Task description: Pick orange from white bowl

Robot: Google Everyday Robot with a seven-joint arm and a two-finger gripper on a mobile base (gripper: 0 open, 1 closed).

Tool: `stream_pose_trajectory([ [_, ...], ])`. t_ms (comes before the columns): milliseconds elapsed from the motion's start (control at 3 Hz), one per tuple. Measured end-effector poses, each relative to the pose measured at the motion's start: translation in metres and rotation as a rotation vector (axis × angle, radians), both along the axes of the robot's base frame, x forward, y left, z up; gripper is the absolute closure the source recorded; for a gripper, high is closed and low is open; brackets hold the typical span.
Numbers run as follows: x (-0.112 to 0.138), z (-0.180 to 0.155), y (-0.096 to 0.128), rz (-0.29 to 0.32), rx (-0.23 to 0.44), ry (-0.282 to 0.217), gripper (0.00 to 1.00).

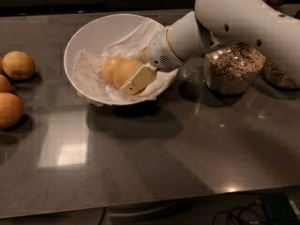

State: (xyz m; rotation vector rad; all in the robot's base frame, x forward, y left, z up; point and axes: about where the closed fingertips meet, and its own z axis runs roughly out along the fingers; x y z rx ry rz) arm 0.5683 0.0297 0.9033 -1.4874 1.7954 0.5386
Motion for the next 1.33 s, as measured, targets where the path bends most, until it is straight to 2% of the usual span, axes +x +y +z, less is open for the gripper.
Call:
stream_pose_trajectory([
  [333,0.001,0.014,-0.009,-0.014,0.006,-0.028,1.00],
  [1000,0.001,0.076,-0.042,-0.039,-0.024,-0.169,1.00],
  [1333,0.002,0.077,-0.042,-0.038,-0.023,-0.171,1.00],
])
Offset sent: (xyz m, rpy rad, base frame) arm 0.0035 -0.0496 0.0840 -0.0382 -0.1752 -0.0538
